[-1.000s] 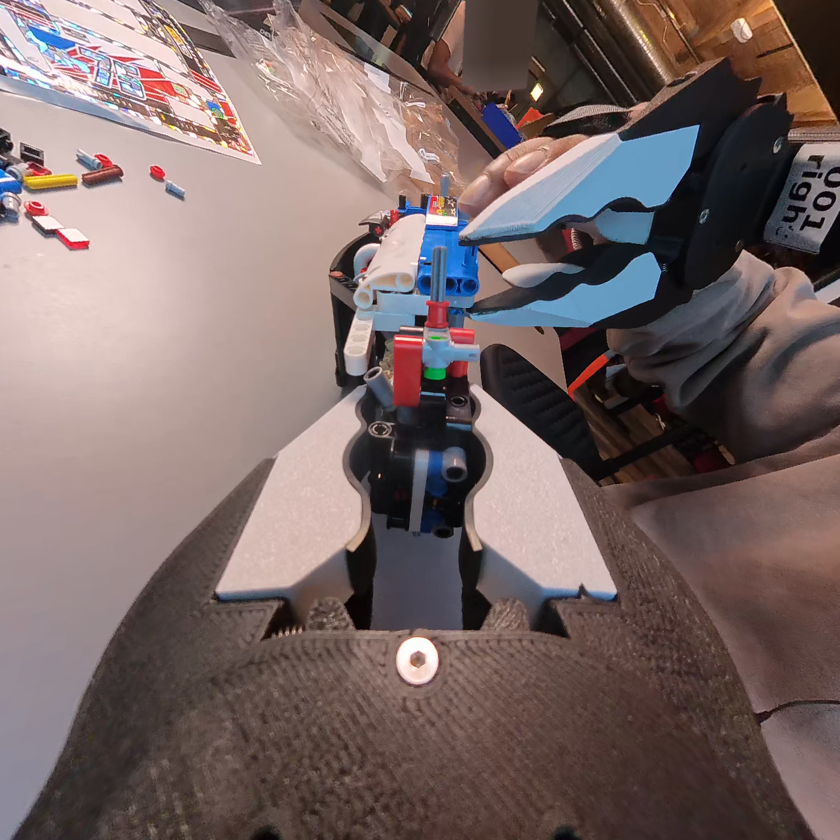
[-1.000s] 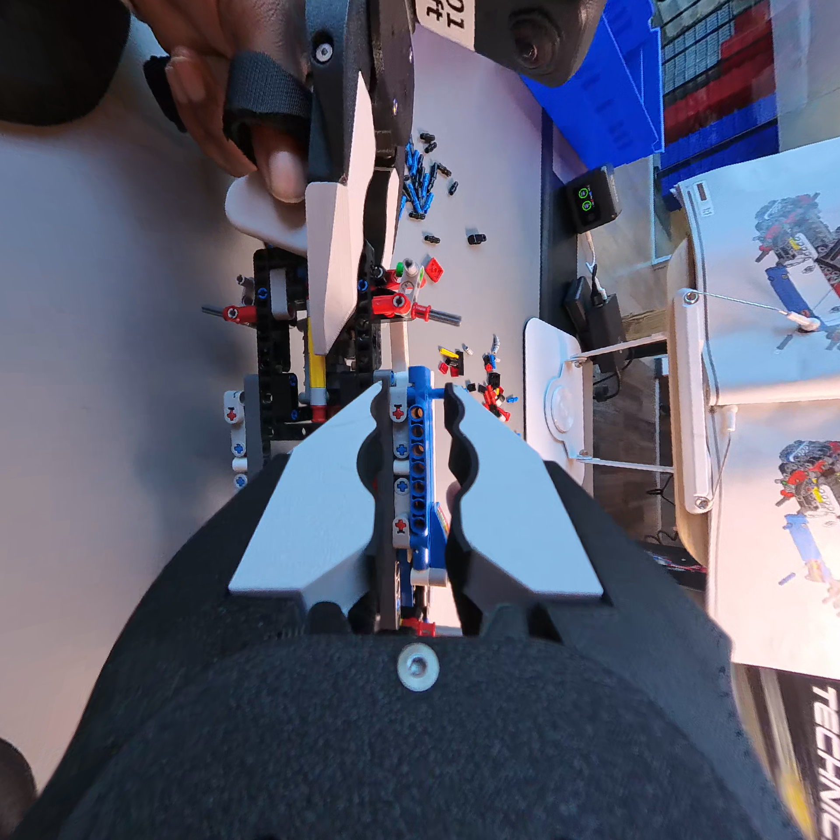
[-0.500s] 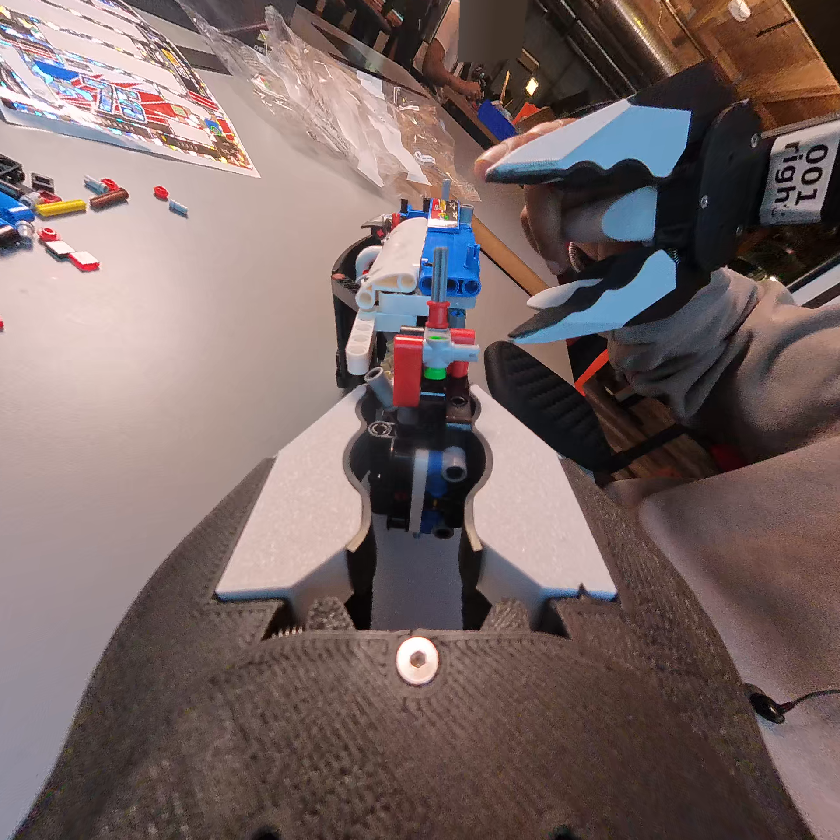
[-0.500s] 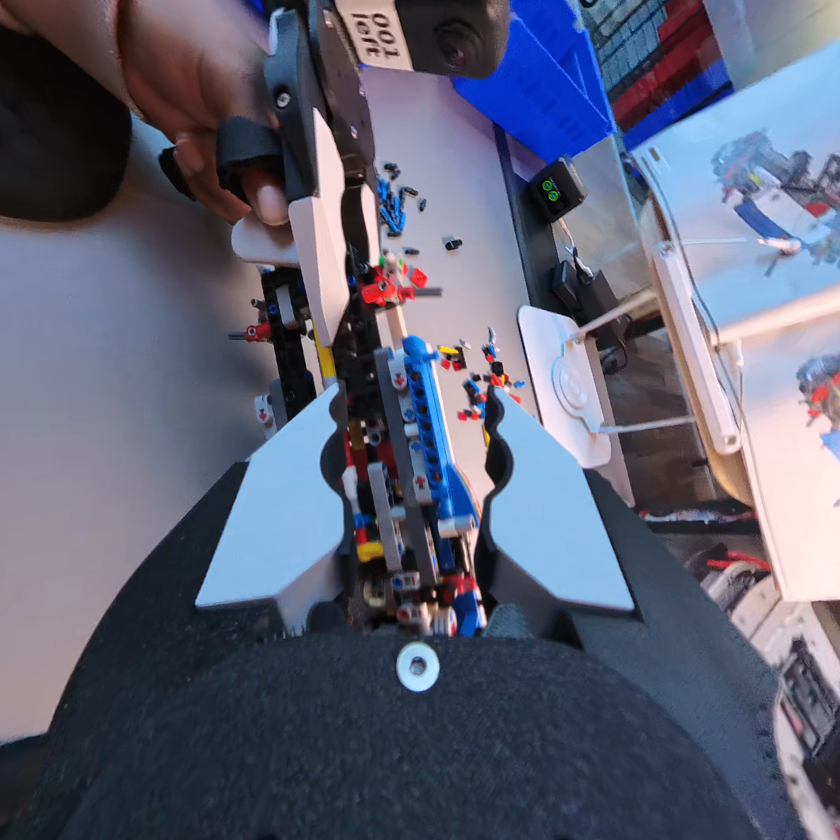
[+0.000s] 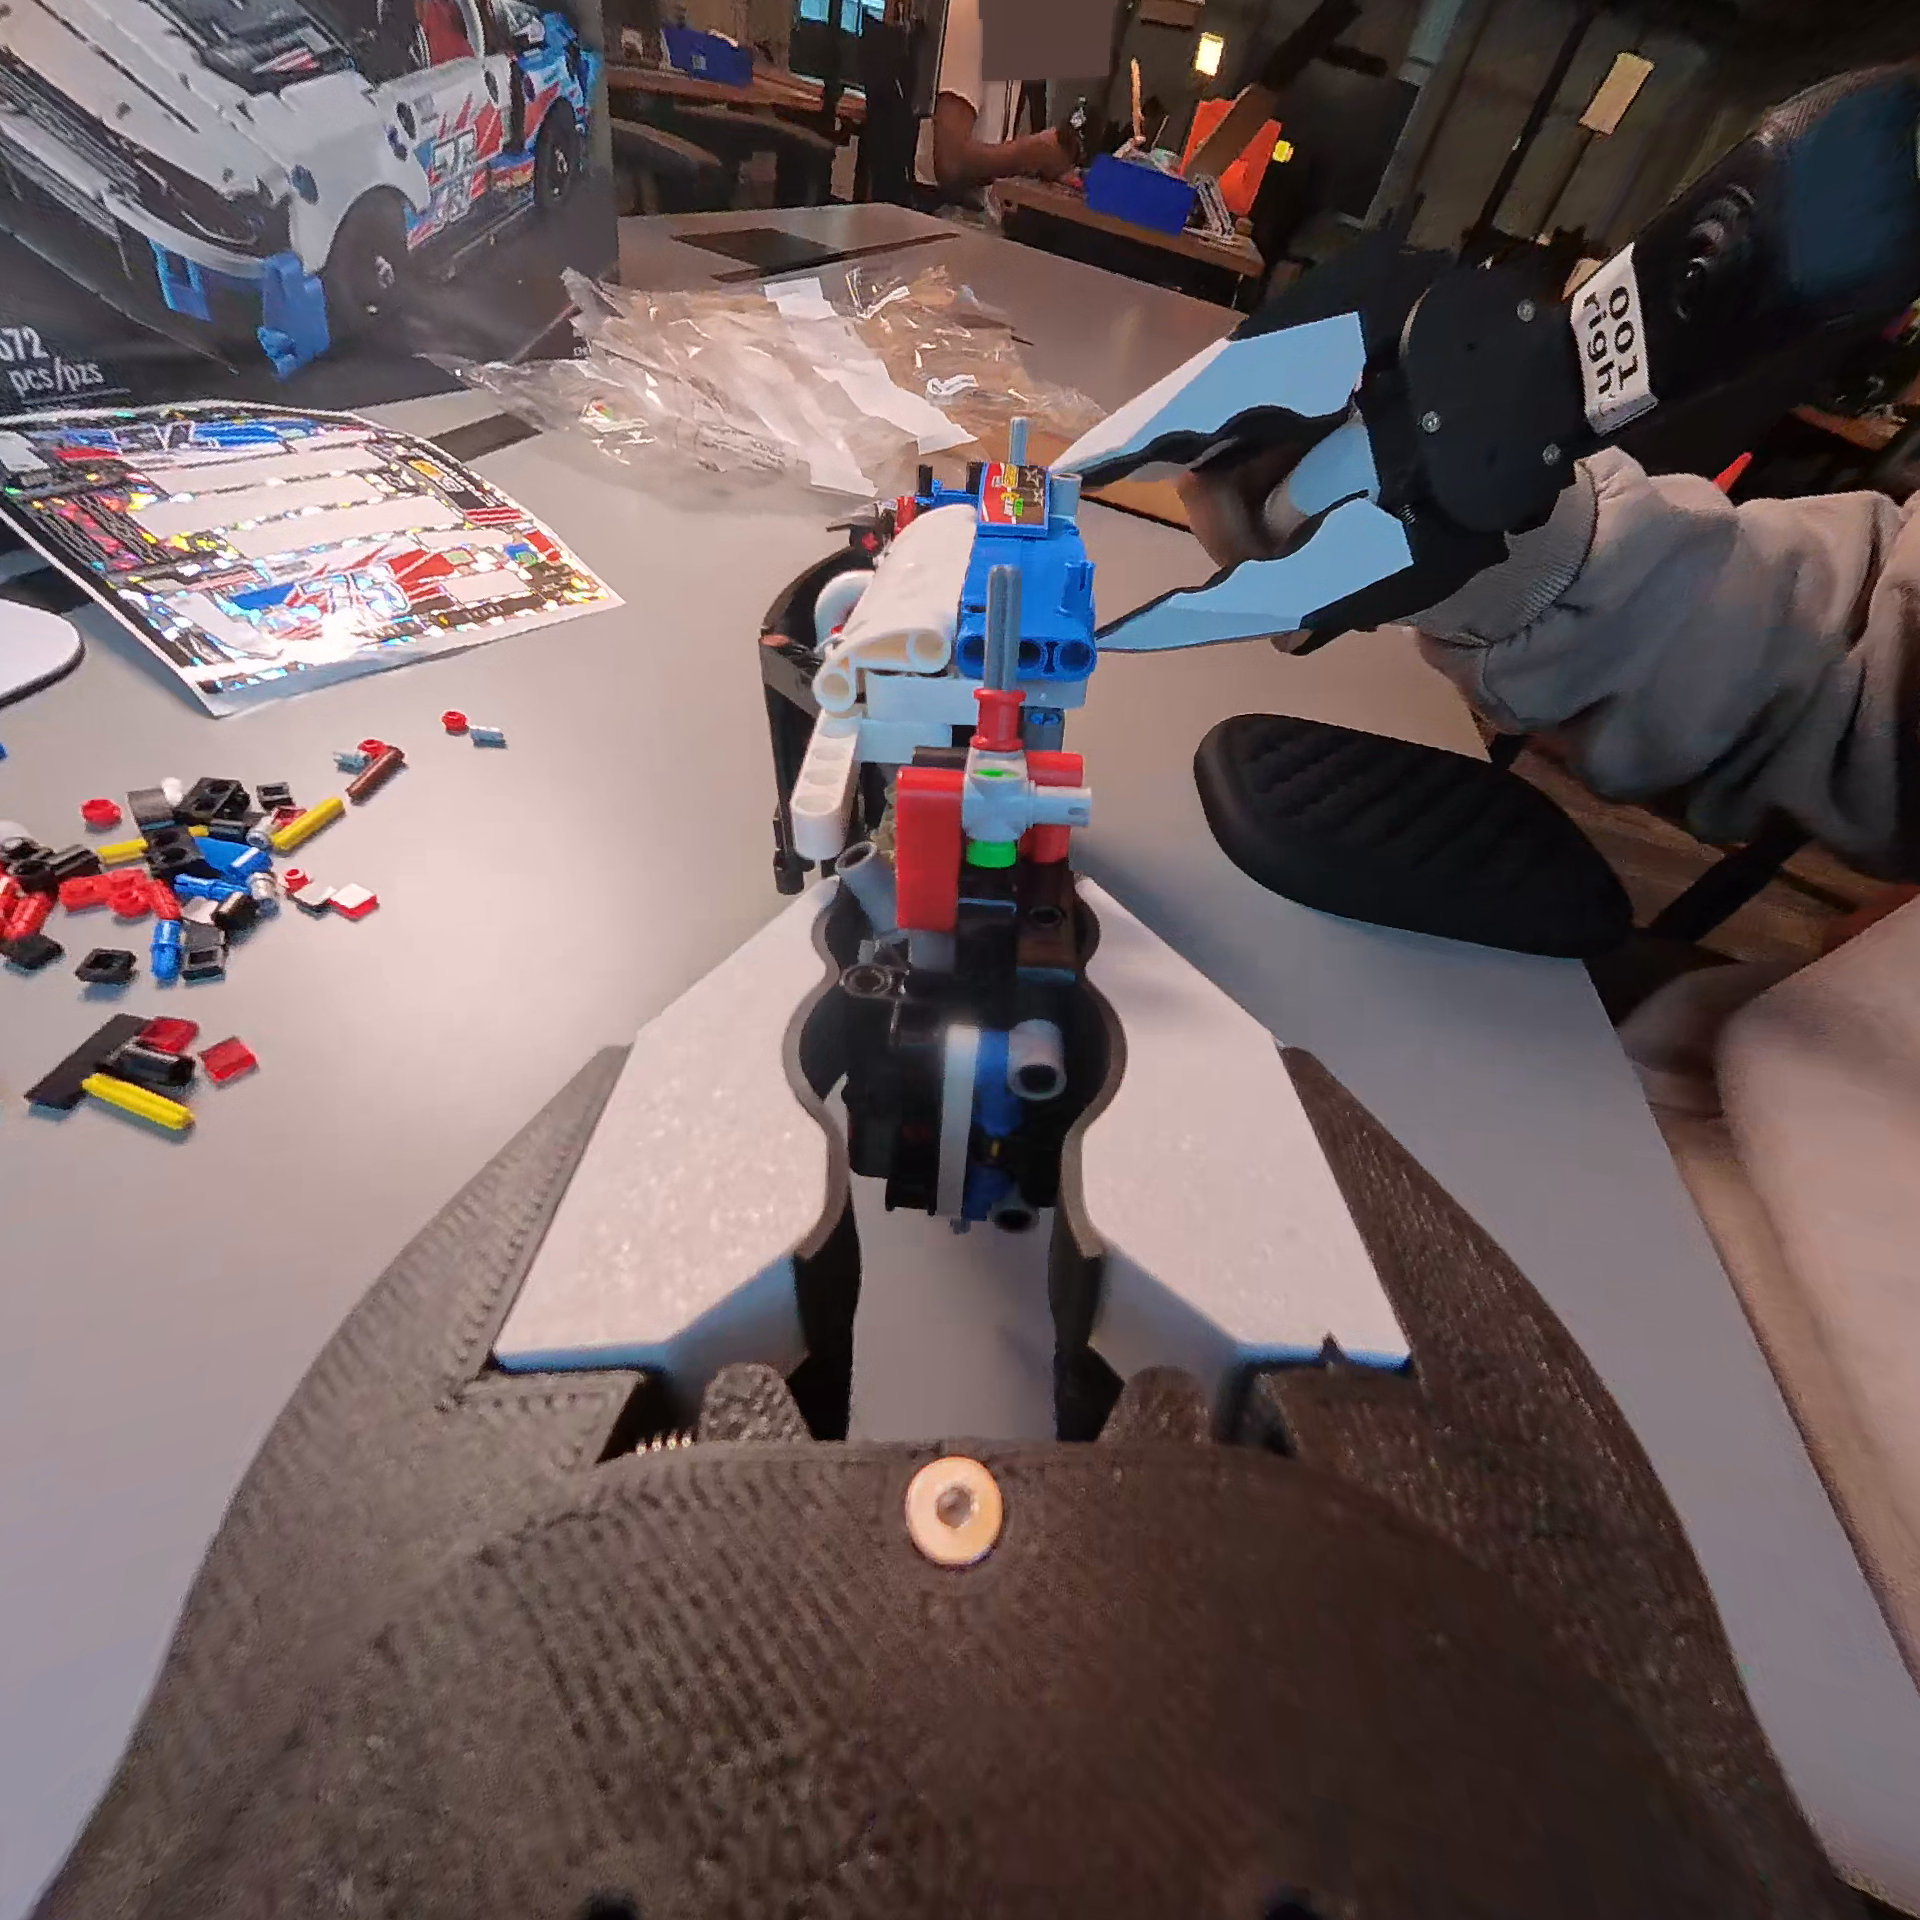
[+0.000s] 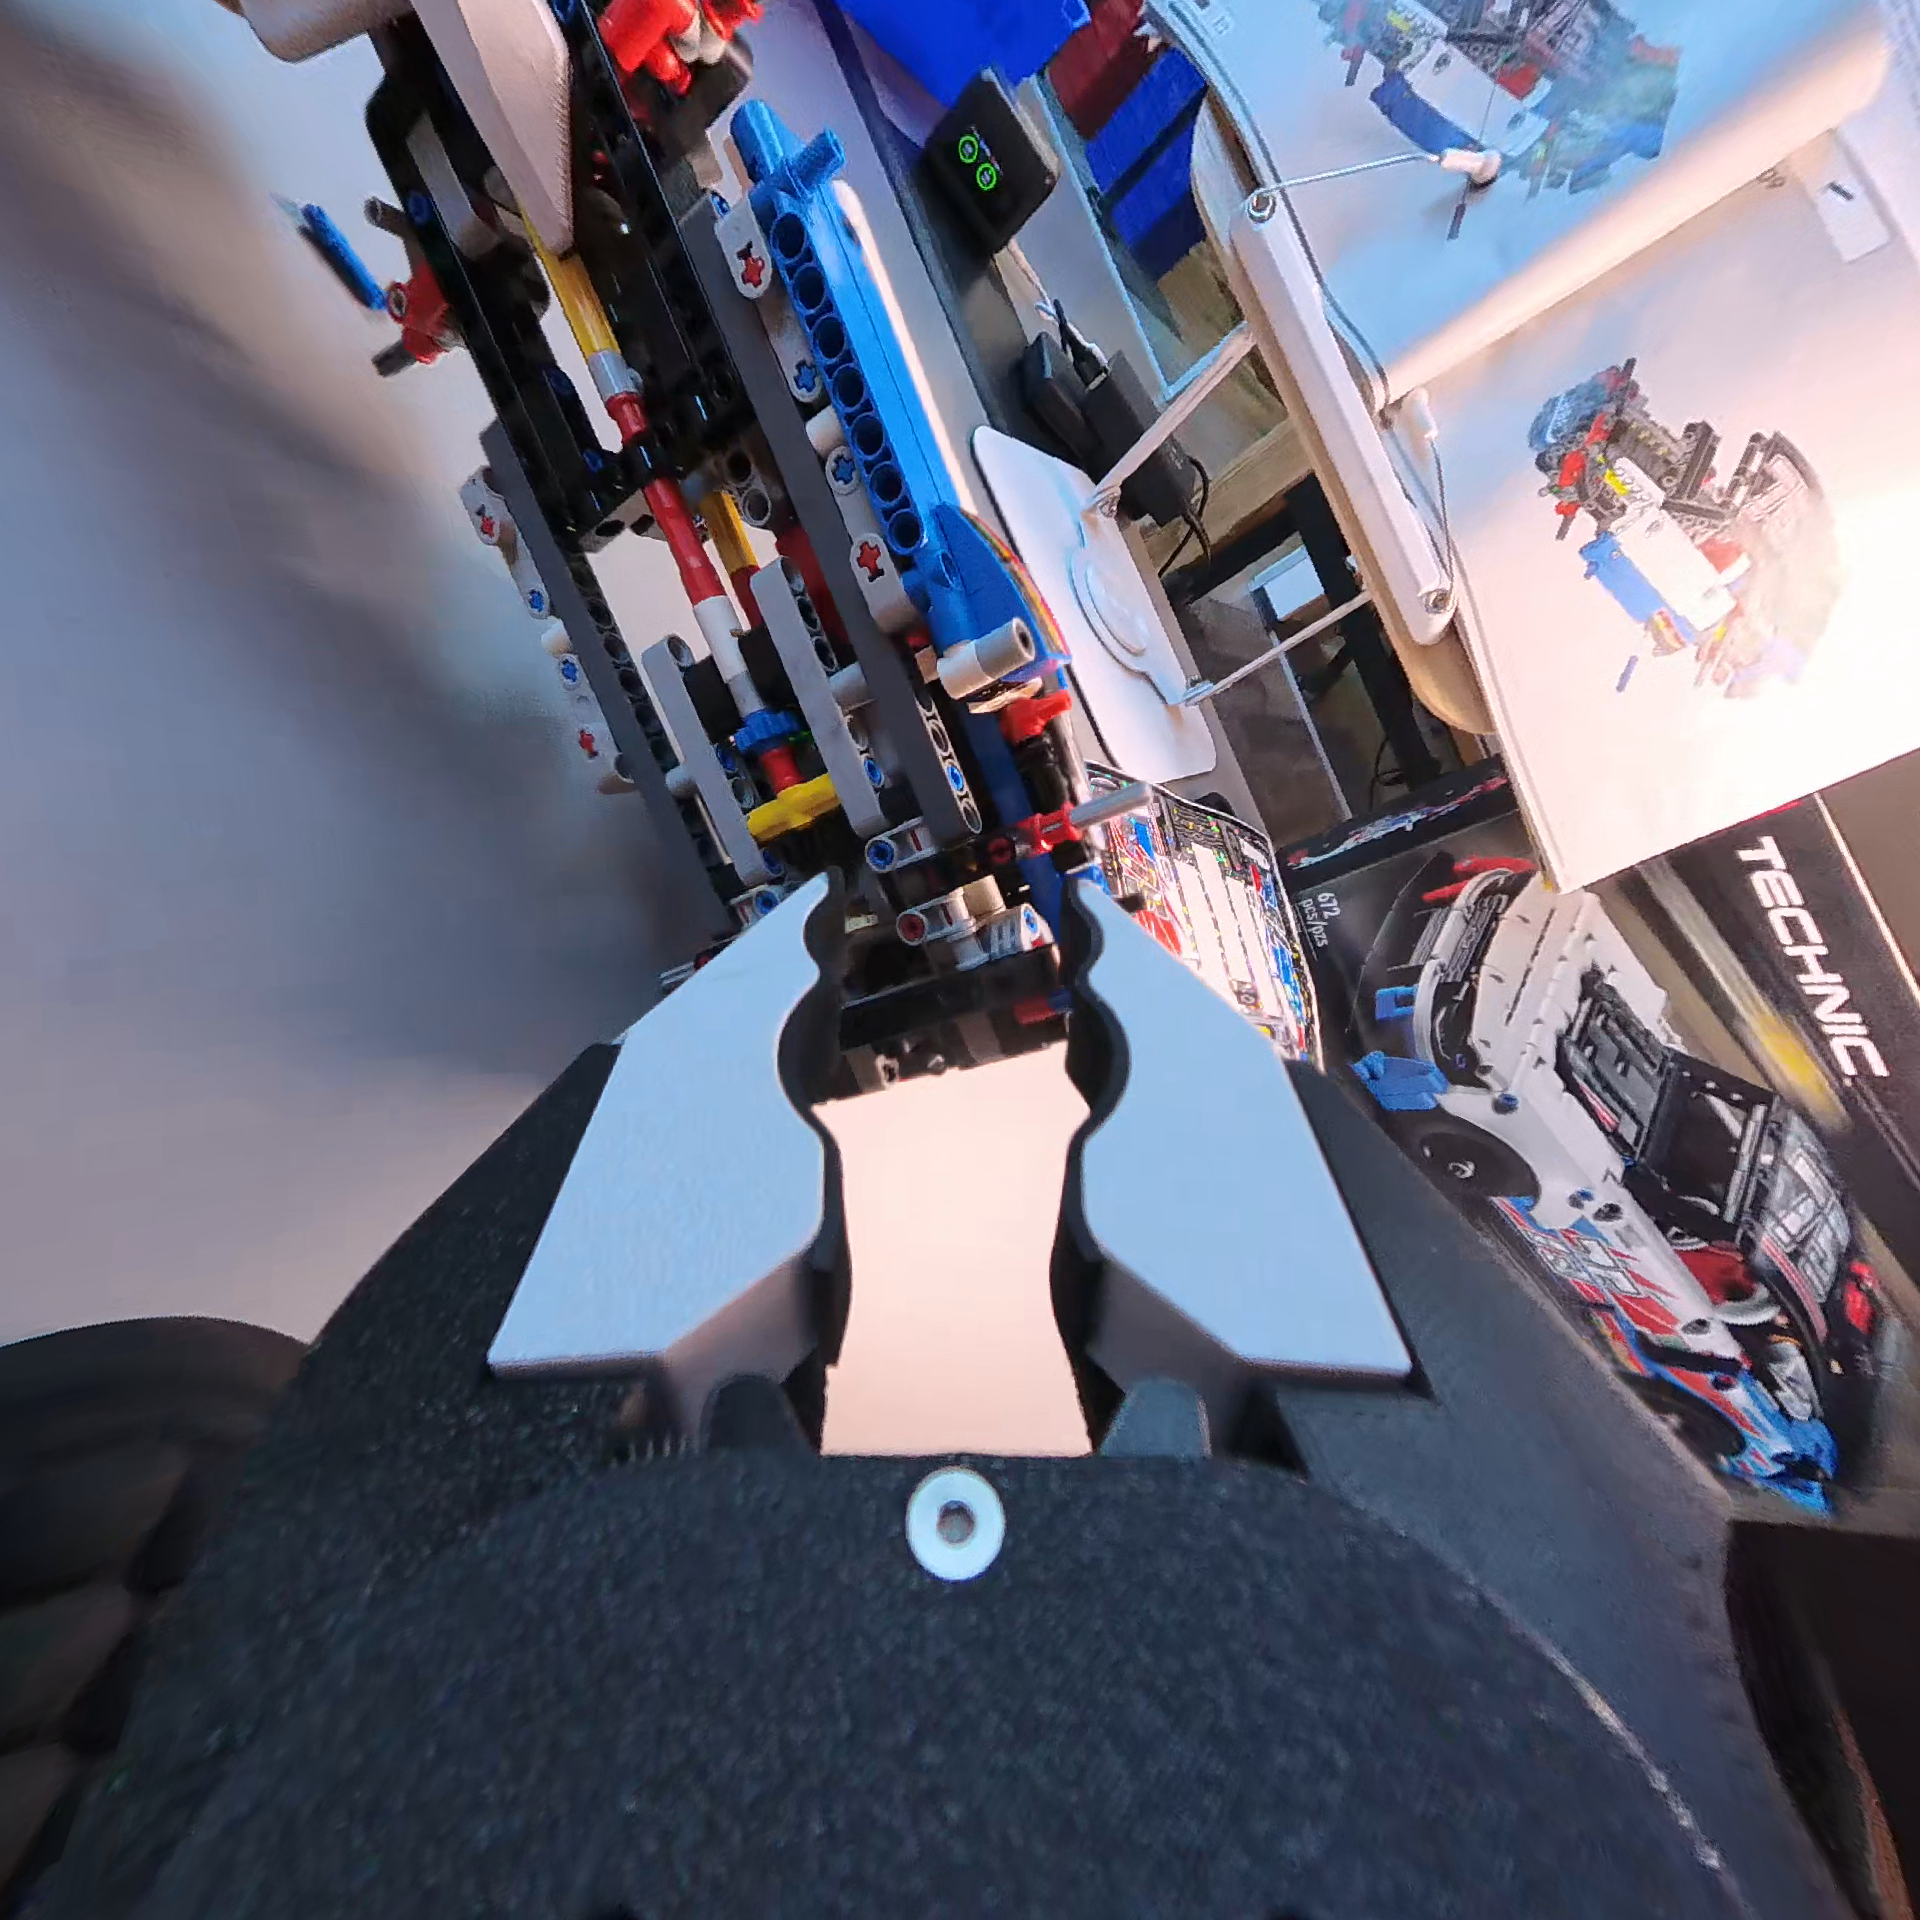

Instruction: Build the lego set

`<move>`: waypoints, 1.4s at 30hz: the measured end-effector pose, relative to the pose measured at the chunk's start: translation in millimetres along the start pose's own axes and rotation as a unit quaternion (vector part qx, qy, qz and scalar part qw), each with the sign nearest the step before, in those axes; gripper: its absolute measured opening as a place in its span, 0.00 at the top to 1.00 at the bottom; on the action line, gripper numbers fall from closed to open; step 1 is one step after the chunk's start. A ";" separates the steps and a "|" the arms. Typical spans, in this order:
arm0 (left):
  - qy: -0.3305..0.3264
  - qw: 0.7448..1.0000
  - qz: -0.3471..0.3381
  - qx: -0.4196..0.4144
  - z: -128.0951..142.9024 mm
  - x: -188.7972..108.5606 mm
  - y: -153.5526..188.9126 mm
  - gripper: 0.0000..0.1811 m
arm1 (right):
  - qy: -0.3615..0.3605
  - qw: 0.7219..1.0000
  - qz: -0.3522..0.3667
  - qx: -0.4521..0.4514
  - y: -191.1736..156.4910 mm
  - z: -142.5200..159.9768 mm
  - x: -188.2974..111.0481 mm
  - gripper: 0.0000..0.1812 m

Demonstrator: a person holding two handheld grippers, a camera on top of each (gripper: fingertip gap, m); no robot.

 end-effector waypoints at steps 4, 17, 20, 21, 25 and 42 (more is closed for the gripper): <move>-0.002 1.000 -0.008 0.016 -2.5 1.0 -5.5 0.80 | 0.009 1.000 0.023 0.008 0.9 -1.6 -0.6 0.84; 0.007 0.999 -0.029 -0.010 3.8 -5.9 -51.0 0.80 | -0.081 0.949 -0.295 0.080 -157.0 -72.1 116.9 0.88; 0.013 0.999 -0.042 -0.016 7.9 -13.6 -55.9 0.80 | -0.121 0.939 -0.316 0.065 -160.6 -78.7 140.8 0.87; 0.014 0.999 -0.044 -0.017 9.2 -15.2 -57.2 0.80 | -0.133 0.935 -0.325 0.059 -162.4 -79.1 146.5 0.87; 0.018 0.999 -0.045 -0.023 13.5 -18.6 -60.1 0.80 | -0.165 0.922 -0.349 0.036 -165.3 -80.0 157.3 0.95; -0.019 0.999 -0.050 0.008 21.1 -10.6 -35.7 0.80 | 0.123 0.754 -0.316 0.562 -60.7 -82.5 83.3 0.99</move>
Point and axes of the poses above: each gripper's, where its closed fingertips meet, x out along the fingers, z out of its underside, y = z × x across the jaws, the point moved 4 cm from there along -x, back along the fingers, and after that the axes turned 15 degrees about x, right-handed, at the moved point
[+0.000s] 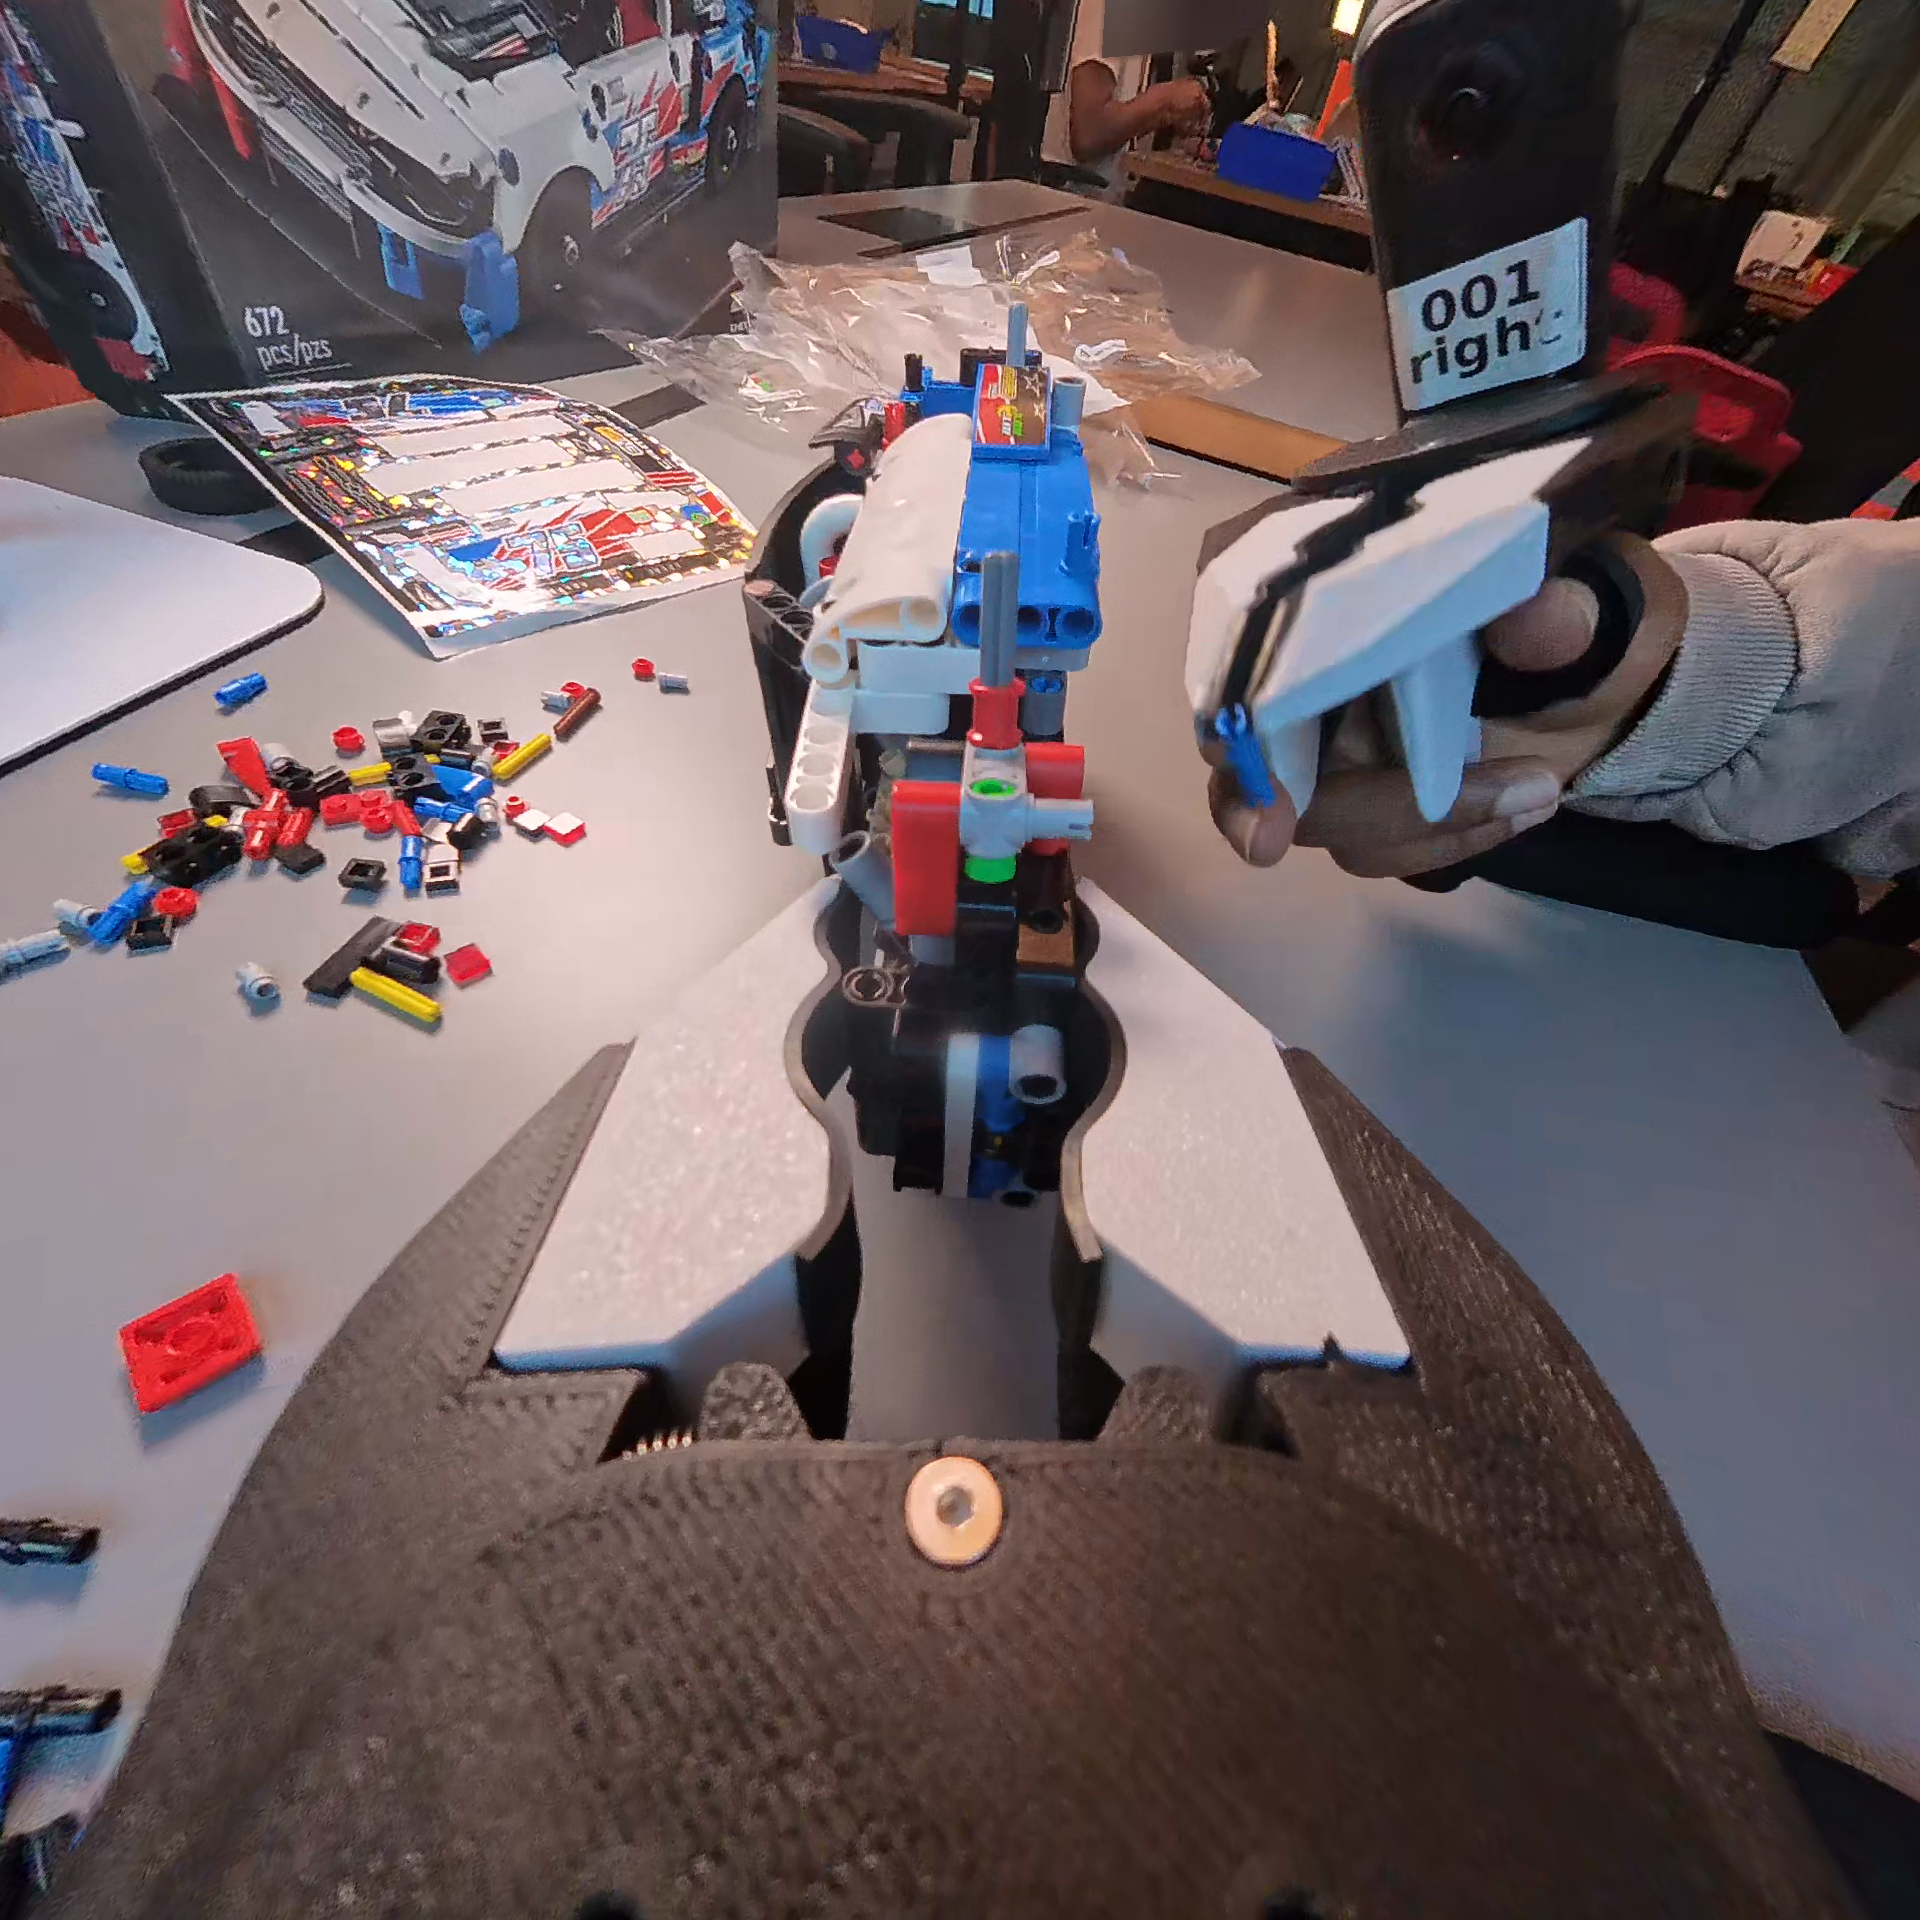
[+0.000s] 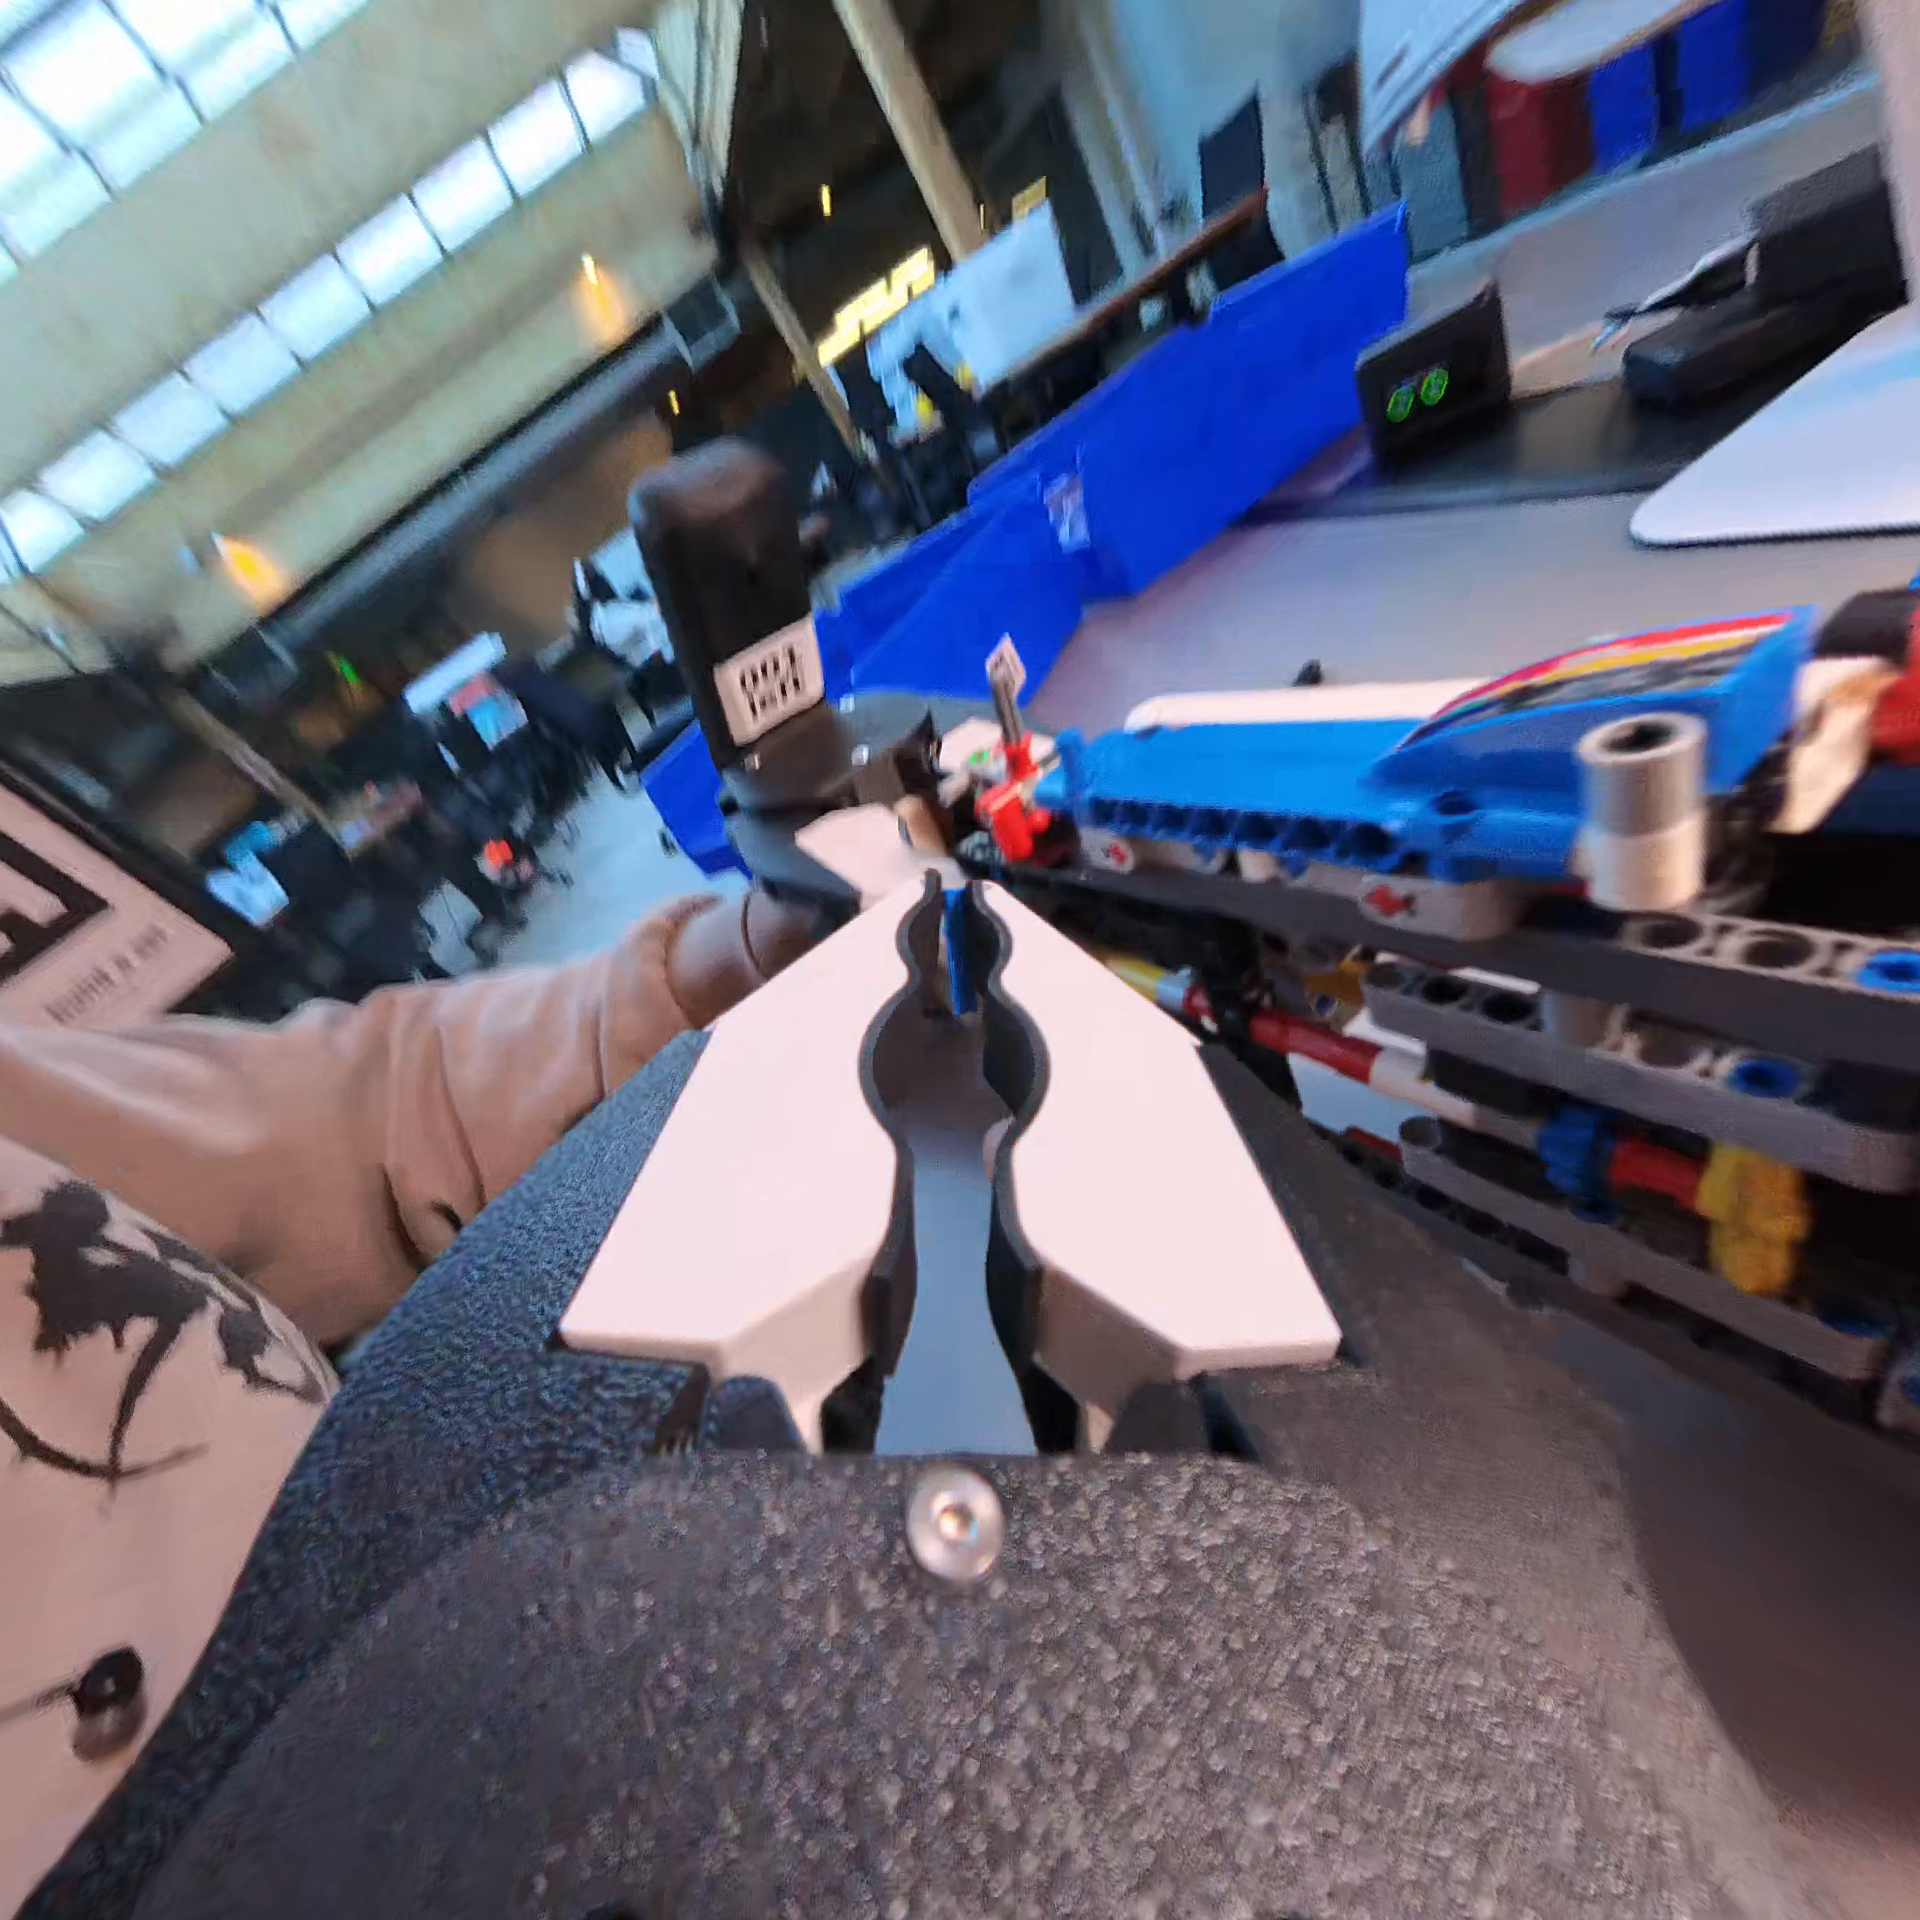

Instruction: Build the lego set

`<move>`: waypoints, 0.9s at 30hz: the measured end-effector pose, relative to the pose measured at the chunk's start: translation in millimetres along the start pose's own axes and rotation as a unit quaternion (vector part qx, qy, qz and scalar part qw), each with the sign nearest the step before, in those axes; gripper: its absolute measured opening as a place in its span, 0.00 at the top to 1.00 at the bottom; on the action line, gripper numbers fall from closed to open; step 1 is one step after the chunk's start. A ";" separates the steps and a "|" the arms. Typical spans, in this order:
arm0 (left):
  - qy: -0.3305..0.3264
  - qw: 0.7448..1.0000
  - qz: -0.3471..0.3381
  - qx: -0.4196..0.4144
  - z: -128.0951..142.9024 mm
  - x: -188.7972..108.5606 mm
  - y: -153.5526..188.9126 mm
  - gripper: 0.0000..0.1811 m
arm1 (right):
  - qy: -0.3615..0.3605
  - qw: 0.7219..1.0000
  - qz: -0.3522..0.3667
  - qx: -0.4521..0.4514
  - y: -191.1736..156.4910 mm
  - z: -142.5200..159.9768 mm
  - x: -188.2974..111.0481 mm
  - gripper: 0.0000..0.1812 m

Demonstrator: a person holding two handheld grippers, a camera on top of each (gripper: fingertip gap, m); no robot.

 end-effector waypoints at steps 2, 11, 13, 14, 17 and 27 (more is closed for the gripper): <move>-0.005 1.000 -0.004 0.006 -1.9 2.0 5.1 0.80 | 0.055 0.998 -0.013 0.015 -2.3 -12.7 -3.8 0.99; -0.026 0.999 -0.045 0.011 -8.8 4.4 15.9 0.80 | 0.155 0.982 0.066 -0.083 -23.5 -40.8 8.3 0.99; -0.027 0.998 -0.049 0.009 -8.7 4.5 16.8 0.80 | 0.159 0.974 0.096 -0.129 -23.9 -40.3 9.0 0.99; -0.028 0.998 -0.050 0.007 -8.8 4.4 16.9 0.80 | 0.159 0.971 0.107 -0.142 -23.5 -39.5 9.4 0.99; -0.029 0.998 -0.053 0.001 -8.8 4.2 17.1 0.80 | 0.166 0.958 0.143 -0.186 -21.5 -40.8 7.3 0.99; -0.031 0.998 -0.057 0.002 -8.8 3.9 16.9 0.80 | 0.157 0.962 0.145 -0.172 -10.2 -43.5 -7.2 0.99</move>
Point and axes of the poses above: each gripper's, where its closed fingertips meet, x out along the fingers, z out of its underside, y = z × x across the jaws, the point moved 4 cm from there along -x, back along the fingers, and after that the axes turned 15 degrees about x, right-handed, at the moved point
